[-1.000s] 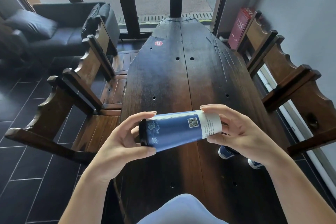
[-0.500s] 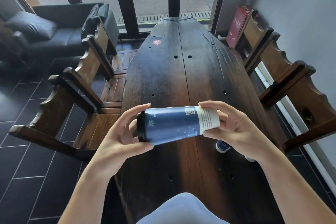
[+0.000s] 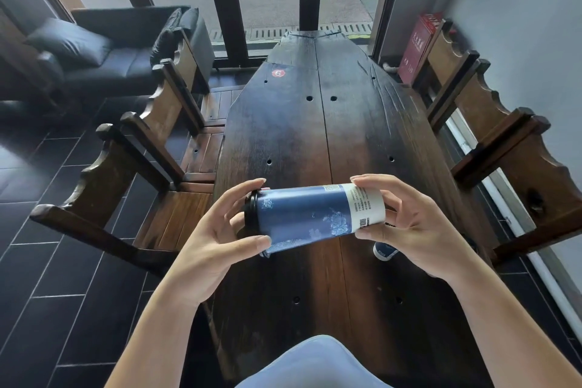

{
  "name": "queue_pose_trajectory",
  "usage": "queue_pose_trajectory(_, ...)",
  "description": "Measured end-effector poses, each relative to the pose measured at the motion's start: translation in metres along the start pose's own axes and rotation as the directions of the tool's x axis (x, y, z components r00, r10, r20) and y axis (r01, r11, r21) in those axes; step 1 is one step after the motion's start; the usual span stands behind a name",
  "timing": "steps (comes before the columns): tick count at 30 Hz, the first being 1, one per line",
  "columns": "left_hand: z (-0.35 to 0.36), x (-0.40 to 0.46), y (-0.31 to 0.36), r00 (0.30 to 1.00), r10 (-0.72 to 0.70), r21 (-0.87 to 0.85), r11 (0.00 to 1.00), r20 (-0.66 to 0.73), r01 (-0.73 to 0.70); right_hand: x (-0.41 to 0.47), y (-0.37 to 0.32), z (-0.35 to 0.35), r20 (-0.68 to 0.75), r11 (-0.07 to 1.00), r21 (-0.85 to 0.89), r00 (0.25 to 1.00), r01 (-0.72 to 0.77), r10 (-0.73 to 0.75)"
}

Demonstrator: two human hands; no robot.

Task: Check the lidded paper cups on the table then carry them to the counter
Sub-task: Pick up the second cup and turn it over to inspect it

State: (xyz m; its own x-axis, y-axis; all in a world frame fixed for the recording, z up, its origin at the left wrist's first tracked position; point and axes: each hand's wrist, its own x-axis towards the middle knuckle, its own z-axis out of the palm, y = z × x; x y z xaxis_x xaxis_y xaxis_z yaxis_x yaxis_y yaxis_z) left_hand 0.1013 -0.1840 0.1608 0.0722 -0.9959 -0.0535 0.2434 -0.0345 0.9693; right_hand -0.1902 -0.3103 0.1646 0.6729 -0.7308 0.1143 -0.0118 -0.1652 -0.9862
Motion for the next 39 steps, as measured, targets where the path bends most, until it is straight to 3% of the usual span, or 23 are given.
queue_pose_trajectory(9,0.006,-0.014,-0.004,0.999,0.045,0.036,0.998,-0.021,-0.044,-0.008,-0.001,0.002,0.029,0.999,-0.025,0.999,-0.042,0.043)
queue_pose_trajectory(15,0.010,-0.009,-0.003,0.998,-0.003,0.011,1.000,-0.060,0.004,-0.008,-0.002,-0.002,0.005,0.984,-0.178,1.000,-0.008,0.009)
queue_pose_trajectory(31,0.002,-0.008,-0.006,0.998,0.060,0.022,0.998,0.014,-0.060,-0.004,-0.001,0.000,0.021,0.996,-0.056,0.998,-0.066,0.067)
queue_pose_trajectory(39,0.003,-0.002,-0.007,0.997,0.021,0.000,1.000,-0.074,-0.021,0.002,-0.001,0.001,-0.029,0.995,-0.091,0.999,-0.039,0.036)
